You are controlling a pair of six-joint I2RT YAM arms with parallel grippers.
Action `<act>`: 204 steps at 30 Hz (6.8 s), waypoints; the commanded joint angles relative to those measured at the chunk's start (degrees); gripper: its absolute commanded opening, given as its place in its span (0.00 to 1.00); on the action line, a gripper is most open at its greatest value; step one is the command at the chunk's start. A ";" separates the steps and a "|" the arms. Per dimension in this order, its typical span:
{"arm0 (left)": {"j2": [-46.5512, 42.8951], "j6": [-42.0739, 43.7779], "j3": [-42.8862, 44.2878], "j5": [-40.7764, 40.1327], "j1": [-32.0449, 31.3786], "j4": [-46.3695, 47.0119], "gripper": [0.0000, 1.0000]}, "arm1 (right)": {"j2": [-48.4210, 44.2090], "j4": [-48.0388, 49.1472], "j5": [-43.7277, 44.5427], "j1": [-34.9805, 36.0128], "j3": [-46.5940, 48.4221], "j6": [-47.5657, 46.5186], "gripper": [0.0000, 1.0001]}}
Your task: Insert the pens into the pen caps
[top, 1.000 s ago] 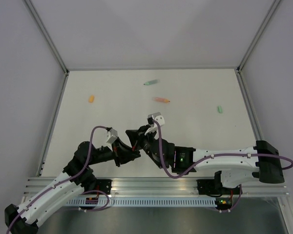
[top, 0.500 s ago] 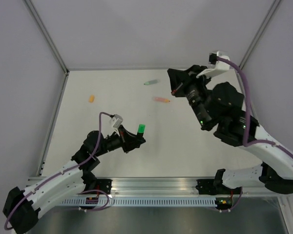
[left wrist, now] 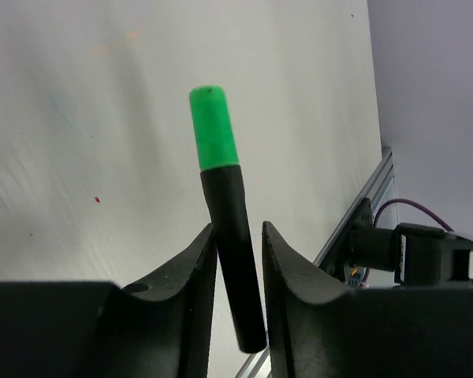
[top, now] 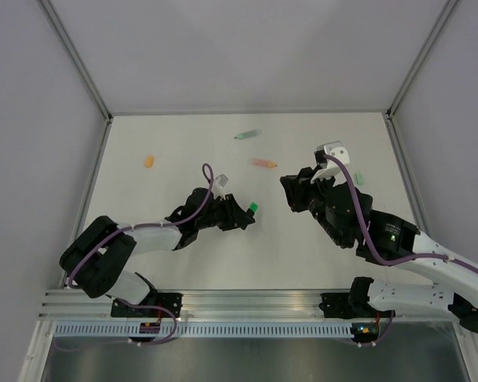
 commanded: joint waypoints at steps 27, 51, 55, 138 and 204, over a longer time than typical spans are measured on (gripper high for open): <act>6.51 27.58 21.10 3.51 4.33 -22.44 0.66 | -7.45 6.34 -5.49 0.09 -16.66 0.24 0.28; 30.55 42.14 41.52 -10.37 -6.65 -53.49 0.59 | -26.26 4.14 -3.03 0.09 -18.77 -1.78 0.28; 26.60 38.80 38.45 -7.47 -7.27 -51.30 0.59 | -26.62 4.06 -2.95 0.09 -18.94 -1.78 0.29; 12.88 6.72 18.40 4.22 12.06 -6.57 1.00 | 51.69 -3.50 -26.05 -70.74 11.39 -24.28 0.67; 14.29 7.07 18.75 5.45 12.06 -5.86 0.99 | 52.48 1.60 -47.81 -59.76 10.40 -19.40 0.61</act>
